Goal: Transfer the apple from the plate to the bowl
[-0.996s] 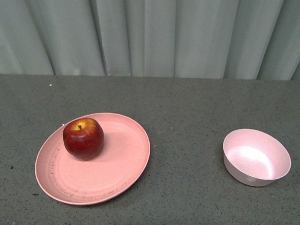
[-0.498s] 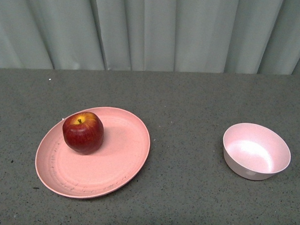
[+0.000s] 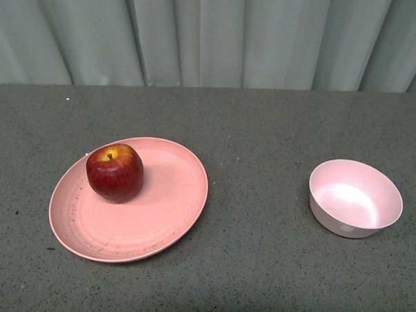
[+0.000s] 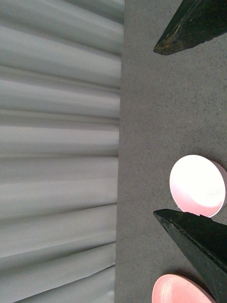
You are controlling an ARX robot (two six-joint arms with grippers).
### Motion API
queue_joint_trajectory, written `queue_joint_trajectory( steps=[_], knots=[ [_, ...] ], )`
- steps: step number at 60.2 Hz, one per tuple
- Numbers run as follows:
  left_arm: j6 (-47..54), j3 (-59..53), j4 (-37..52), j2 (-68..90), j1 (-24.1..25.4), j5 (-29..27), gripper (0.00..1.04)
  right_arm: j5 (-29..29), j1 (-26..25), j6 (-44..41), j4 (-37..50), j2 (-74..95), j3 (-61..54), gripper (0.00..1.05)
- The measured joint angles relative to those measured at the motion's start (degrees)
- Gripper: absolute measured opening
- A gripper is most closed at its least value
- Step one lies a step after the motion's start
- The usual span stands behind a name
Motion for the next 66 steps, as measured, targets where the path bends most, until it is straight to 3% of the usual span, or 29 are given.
queue_joint_trajectory(
  steps=[66],
  knots=[
    [0.0,0.0,0.0,0.0,0.0,0.0,0.98,0.0,0.0,0.0,0.0,0.0,0.0,0.95]
  ],
)
